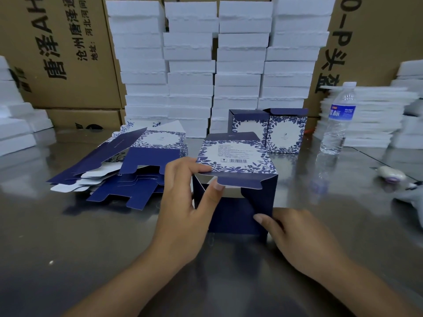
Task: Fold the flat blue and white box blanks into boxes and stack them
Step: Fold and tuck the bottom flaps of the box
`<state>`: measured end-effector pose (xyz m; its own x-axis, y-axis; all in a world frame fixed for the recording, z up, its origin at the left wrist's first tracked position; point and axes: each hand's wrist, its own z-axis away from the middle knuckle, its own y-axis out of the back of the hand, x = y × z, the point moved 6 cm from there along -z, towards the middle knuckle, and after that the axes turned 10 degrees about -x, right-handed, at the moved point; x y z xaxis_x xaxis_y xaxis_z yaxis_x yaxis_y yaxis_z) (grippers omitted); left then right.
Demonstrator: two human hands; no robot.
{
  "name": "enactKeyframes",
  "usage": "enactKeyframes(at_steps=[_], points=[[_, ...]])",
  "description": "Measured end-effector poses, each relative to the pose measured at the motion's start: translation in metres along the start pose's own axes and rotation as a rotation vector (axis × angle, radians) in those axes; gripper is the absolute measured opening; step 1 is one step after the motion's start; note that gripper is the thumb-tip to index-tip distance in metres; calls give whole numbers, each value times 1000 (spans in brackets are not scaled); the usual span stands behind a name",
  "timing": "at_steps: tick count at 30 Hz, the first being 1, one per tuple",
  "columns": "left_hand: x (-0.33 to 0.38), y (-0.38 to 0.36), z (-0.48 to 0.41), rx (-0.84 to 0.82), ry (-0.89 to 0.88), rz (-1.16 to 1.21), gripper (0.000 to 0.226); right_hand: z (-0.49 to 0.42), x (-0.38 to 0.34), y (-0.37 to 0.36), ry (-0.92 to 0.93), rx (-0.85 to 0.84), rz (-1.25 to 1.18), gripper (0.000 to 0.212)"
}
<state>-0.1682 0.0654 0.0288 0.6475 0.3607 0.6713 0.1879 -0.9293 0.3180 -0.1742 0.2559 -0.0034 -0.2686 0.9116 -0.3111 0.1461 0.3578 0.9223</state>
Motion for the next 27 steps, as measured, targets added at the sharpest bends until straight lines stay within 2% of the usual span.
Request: enactKeyframes(at_steps=[6, 10, 15, 20, 27], points=[[0, -1, 0, -9, -3, 8, 28, -1, 2, 0, -27, -16, -16, 48], [-1, -1, 0, -6, 6, 12, 28, 0, 1, -2, -28, -58, 106, 48], [-2, 2, 0, 26, 0, 16, 28, 0, 1, -2, -2, -37, 115, 48], [-6, 7, -2, 95, 52, 88, 41, 1, -4, -1, 34, -4, 118, 48], [-15, 13, -4, 129, 153, 179, 37, 0, -5, -2, 90, -7, 53, 44]])
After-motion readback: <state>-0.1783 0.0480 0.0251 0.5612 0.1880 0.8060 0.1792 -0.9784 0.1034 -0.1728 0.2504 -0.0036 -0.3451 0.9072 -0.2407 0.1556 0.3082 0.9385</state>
